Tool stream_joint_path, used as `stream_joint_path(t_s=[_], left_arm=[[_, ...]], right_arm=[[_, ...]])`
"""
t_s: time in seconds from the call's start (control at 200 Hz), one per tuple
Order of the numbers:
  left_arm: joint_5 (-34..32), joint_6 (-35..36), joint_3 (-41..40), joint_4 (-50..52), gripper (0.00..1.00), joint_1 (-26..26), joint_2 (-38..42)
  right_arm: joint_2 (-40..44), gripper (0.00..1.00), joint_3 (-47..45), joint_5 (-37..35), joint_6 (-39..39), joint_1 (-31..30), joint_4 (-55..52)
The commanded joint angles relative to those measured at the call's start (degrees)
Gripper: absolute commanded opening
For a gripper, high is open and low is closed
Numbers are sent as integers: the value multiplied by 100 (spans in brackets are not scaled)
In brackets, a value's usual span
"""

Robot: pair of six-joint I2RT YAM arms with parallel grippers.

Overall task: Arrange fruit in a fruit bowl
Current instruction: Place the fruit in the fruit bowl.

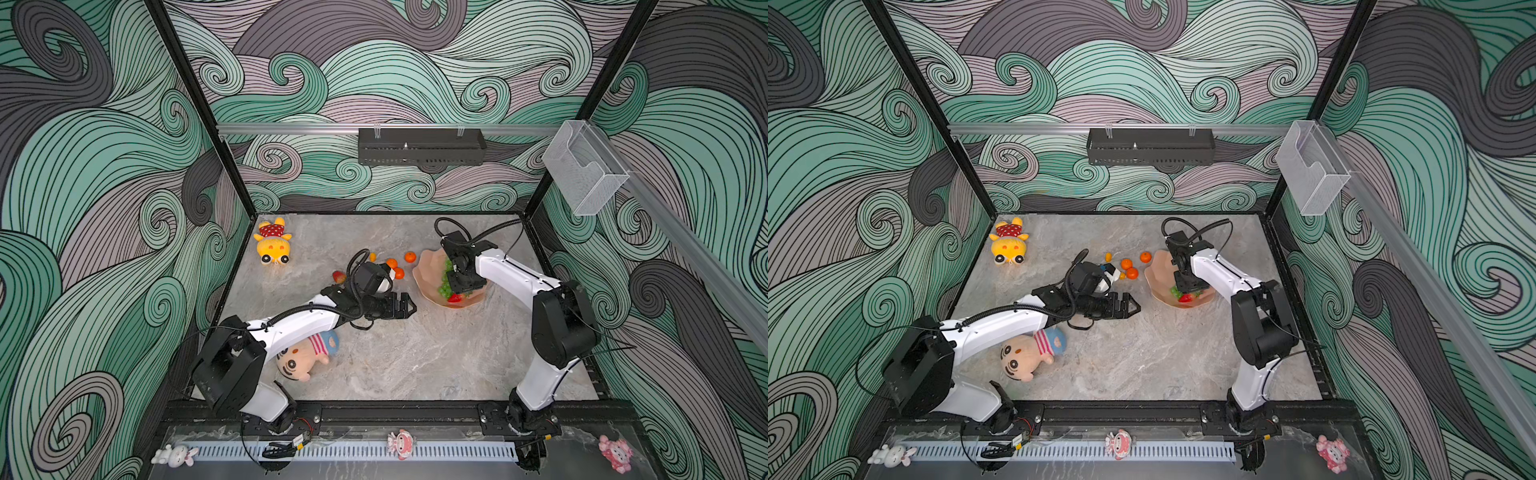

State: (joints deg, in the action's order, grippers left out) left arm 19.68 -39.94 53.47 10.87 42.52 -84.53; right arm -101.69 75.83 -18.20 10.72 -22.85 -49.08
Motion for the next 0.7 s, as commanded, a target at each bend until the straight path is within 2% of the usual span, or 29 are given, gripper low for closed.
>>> stream_joint_path(t_s=[0.0, 0.06, 0.17, 0.255, 0.45, 0.695], left_arm=[[-154, 140, 287, 201, 99, 37, -84], [-319, 175, 355, 374, 99, 32, -58], [-1038, 160, 466, 894, 98, -1, 47], [-1267, 213, 514, 1117, 99, -101, 149], [-1341, 250, 355, 1305, 99, -454, 594], [-1126, 268, -125, 1397, 99, -1147, 1219]], right_arm=[[360, 42, 8, -121, 106, 22, 6], [534, 42, -103, 74, 119, 26, 182], [762, 43, -92, 703, 333, -6, 335], [871, 42, -62, 999, 393, -169, 520], [557, 42, 390, 877, 75, -909, 610], [-418, 41, 1466, 1063, -120, -1711, 528]])
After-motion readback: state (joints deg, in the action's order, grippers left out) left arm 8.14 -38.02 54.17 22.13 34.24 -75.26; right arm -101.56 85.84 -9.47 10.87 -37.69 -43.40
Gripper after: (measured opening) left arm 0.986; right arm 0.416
